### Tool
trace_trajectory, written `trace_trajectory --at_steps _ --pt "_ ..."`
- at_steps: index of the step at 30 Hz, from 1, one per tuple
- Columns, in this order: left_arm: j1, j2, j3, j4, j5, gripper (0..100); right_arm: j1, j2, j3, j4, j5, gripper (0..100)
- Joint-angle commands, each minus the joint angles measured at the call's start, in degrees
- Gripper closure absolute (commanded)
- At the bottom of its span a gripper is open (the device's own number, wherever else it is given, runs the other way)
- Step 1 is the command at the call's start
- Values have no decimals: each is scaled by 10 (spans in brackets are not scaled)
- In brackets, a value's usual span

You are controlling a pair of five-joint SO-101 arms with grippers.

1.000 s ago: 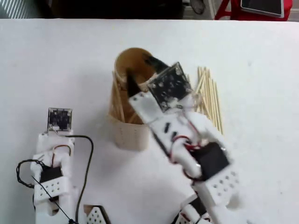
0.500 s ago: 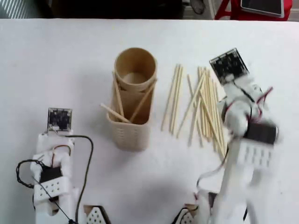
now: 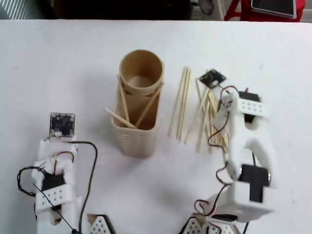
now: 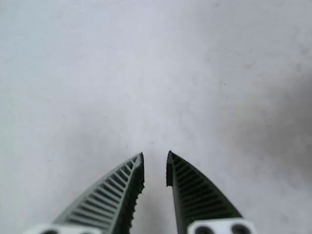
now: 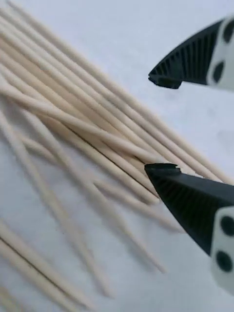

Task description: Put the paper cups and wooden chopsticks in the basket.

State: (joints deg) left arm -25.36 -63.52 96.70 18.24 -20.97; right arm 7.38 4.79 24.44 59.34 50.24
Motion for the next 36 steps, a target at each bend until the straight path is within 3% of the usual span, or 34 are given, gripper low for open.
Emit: trace_trajectory --at_steps 1,6,12,18,21,27,36 --pt "-5 -9 -1 1 -7 902 -21 31 -25 -32 7 745" --pt "-5 -9 -1 1 -7 902 -44 73 -25 -48 7 757" --pt "-5 -9 -1 1 -7 902 -37 85 -32 -58 7 979" --pt "-5 -9 -1 1 -7 902 -36 77 -33 -60 6 983" --pt "-5 -9 -1 1 -7 902 -35 52 -47 -55 -37 981" --pt "-5 -9 -1 1 -7 902 -31 -71 -95 14 -105 981" --pt "-5 -9 -1 1 -7 902 -62 -379 -115 113 -192 981"
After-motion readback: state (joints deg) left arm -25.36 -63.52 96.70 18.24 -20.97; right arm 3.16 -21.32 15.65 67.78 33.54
